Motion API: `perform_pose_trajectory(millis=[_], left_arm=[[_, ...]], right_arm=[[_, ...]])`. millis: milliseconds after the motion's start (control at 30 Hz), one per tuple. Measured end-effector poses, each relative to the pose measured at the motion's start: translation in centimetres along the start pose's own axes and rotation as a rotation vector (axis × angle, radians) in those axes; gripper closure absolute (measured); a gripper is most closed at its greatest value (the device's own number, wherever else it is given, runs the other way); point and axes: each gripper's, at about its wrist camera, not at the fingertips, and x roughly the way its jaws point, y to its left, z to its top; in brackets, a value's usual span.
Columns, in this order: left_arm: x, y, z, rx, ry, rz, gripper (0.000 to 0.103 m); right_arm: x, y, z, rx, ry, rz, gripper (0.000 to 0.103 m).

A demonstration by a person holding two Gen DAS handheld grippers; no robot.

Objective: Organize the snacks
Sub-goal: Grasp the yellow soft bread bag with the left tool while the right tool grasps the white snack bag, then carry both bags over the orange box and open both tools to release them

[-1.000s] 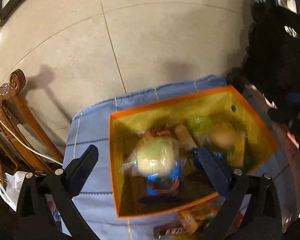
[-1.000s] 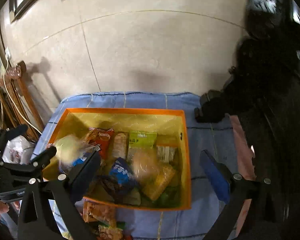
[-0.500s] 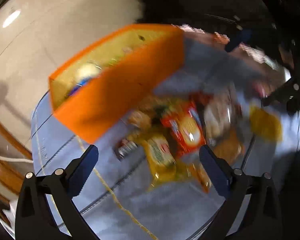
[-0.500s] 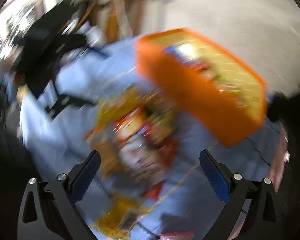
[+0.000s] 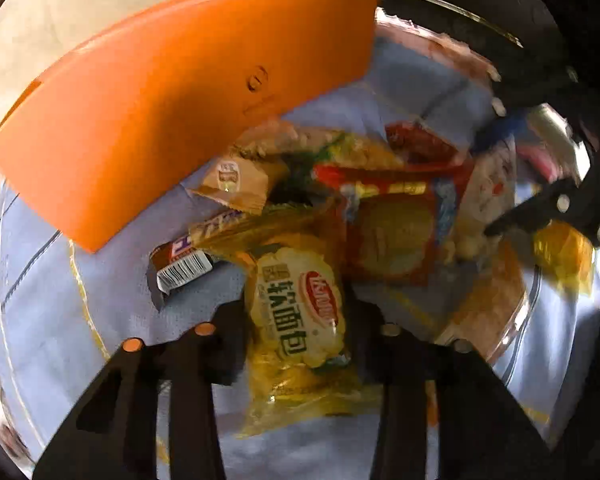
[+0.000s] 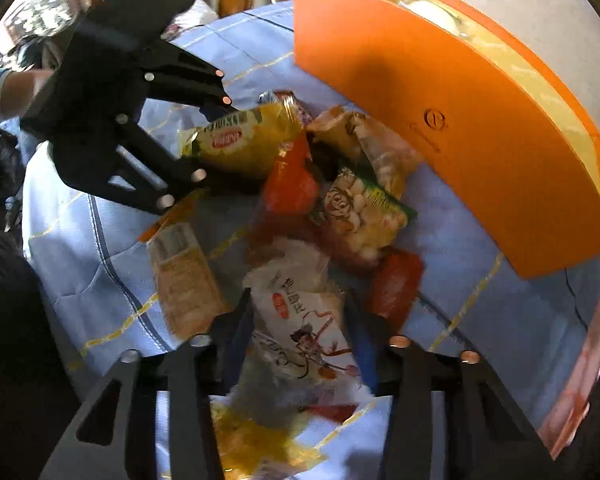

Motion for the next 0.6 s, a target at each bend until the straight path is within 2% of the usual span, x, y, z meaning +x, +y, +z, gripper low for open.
perform_pose_trajectory(millis=[33,67,100,233,333,367,467,533,600], left_arm=[[0.0,-0.4,0.0,-0.001,0.015,0.014,0.067],[-0.2,-0.8,0.1,0.0,0.037,0.015,0.068],[-0.6,-1.2,0.0,0.002,0.044,0.006,0.068],[-2.9,-1.5,0.1,-0.061,0.02,0.009,0.068],[-5.3,-1.3,1.0,-0.162,0.003,0.061,0.068],[-6.3,-1.3,1.4,-0.198,-0.009,0.101,0.068],[-8.5,-1.2,2.5,-0.253,-0.049,0.165,0.068],[-9.8,-1.1,3.3,-0.297,-0.075,0.181,0.068],[-11.1,-1.0,4.3,-0.34,-0.101,0.2,0.068]], right_arm=[[-0.1,0.2,-0.1,0.026,0.01,-0.017,0.069],[-0.4,0.4,-0.3,0.059,0.022,-0.022,0.077],[-1.0,0.7,-0.6,0.088,0.018,-0.027,0.079],[-2.6,-0.1,-1.3,0.253,-0.019,-0.042,0.079],[-4.0,-1.6,-1.1,0.382,-0.058,-0.052,0.079],[-4.8,-2.0,-0.9,0.407,-0.084,-0.054,0.079],[-6.6,-2.6,-0.5,0.458,-0.128,-0.128,0.079],[-7.7,-3.1,-0.6,0.519,-0.164,-0.13,0.079],[-9.1,-4.3,-0.1,0.573,-0.213,-0.171,0.079]])
